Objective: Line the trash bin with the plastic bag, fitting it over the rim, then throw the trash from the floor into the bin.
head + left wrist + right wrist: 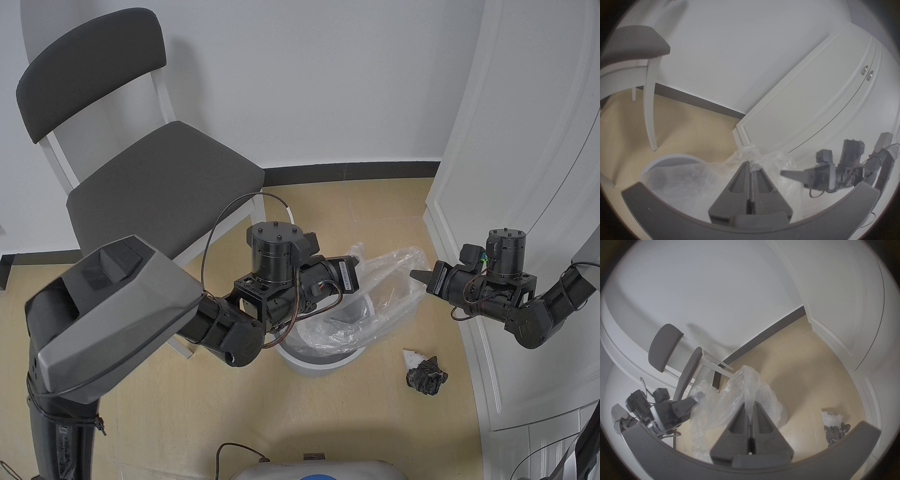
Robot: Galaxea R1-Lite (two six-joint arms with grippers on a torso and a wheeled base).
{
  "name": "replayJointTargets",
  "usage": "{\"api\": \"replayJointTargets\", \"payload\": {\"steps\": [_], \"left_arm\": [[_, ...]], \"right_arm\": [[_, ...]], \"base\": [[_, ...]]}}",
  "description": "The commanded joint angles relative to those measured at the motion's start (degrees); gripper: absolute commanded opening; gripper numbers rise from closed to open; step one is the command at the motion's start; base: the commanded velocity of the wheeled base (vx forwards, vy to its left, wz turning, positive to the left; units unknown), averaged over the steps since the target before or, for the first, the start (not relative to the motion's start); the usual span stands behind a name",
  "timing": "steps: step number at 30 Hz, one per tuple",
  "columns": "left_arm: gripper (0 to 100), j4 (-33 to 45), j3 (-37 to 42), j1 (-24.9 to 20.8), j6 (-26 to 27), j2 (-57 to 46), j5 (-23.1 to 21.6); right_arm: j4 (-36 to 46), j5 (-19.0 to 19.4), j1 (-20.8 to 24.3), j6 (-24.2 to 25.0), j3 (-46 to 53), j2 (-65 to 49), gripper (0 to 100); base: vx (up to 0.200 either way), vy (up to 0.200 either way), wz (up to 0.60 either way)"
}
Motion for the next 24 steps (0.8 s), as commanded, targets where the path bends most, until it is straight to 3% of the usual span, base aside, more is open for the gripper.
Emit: {"api": "replayJointTargets", "payload": {"steps": [1,4,11,24], "left_arm": [[0,0.06,-7.36,1.98,-2.12,7.93,-1.49],[0,0.68,-13.07,3.39,-3.88,12.06,-4.56],[0,2.88,-20.46,3.56,-6.96,18.65,-5.44],[0,2.35,-21.86,4.27,-8.80,21.46,-5.36]], "right_arm": [[-0.02,0.21,1.88,0.05,1.00,-1.52,0],[-0.02,0.21,2.94,-0.04,1.88,-2.40,0],[-0.02,-0.14,6.10,-0.13,3.02,-4.16,0],[-0.02,-0.58,8.56,-1.53,4.08,-4.24,0]], "base": [[0.000,0.000,0.00],[0.000,0.000,0.00],[0.000,0.000,0.00],[0.000,0.000,0.00]]}}
